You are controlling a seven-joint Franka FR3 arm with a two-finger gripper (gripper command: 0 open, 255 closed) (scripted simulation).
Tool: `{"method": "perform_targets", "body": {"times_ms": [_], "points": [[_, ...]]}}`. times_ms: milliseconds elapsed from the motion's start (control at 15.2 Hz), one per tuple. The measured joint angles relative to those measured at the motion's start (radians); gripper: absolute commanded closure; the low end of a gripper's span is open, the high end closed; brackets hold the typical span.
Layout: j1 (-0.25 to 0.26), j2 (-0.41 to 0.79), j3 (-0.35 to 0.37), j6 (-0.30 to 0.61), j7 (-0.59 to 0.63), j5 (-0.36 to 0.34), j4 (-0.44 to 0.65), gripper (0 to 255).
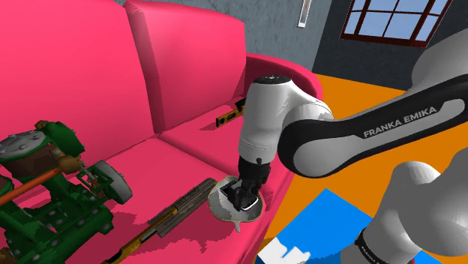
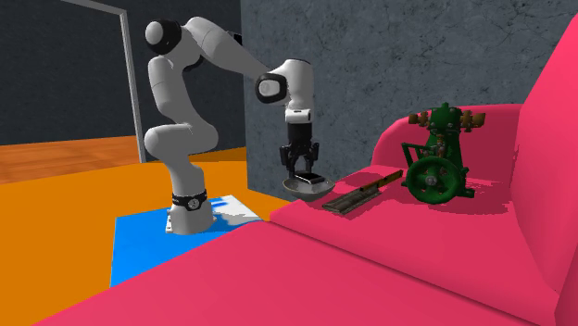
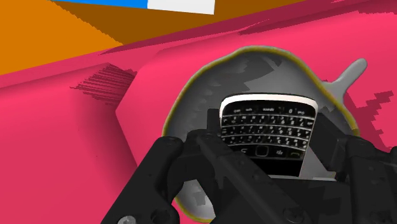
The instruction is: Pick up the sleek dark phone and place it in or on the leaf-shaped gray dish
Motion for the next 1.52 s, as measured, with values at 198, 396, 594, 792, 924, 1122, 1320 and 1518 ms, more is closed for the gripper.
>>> {"method": "perform_targets", "body": {"times_ms": [198, 396, 594, 792, 924, 1122, 1320, 1518], "points": [[-0.001, 0.007, 0.001, 0.017, -0.002, 0.0, -0.011, 255], [-0.002, 0.007, 0.0, 0.02, -0.003, -0.001, -0.013, 255], [-0.002, 0.008, 0.0, 0.021, -0.003, -0.001, -0.013, 0], [-0.002, 0.008, 0.0, 0.021, -0.003, -0.001, -0.013, 0], [-0.002, 0.008, 0.0, 0.021, -0.003, -0.001, -0.013, 0], [0.002, -0.042, -0.016, -0.063, -0.011, 0.003, 0.024, 0], [0.001, -0.057, -0.023, -0.116, -0.011, 0.0, 0.061, 0], [0.001, -0.061, -0.024, -0.124, -0.011, 0.0, 0.065, 0]]}}
